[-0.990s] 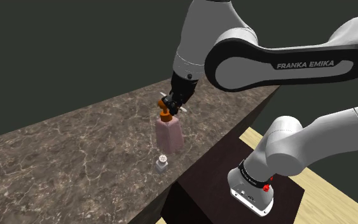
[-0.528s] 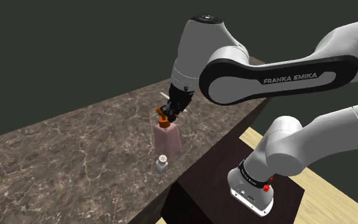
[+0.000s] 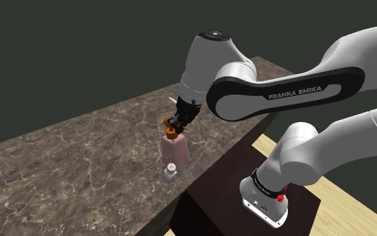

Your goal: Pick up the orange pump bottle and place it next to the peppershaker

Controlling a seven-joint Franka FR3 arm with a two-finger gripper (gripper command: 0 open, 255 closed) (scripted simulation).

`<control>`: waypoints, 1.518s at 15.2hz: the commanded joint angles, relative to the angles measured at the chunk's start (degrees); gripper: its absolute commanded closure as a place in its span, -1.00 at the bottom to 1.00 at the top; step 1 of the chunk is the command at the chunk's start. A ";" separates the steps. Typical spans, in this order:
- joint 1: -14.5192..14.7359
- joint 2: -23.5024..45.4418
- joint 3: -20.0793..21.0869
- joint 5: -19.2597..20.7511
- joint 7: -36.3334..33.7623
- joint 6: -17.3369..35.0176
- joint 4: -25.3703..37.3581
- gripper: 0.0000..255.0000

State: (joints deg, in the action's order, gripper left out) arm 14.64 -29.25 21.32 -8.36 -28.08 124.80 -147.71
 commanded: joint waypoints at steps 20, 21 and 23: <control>0.34 -3.14 -1.22 0.08 0.28 -8.17 4.56 -1.00; 0.34 -3.14 -1.22 0.08 0.28 -8.17 4.56 -1.00; 0.34 -3.14 -1.22 0.08 0.28 -8.17 4.56 -1.00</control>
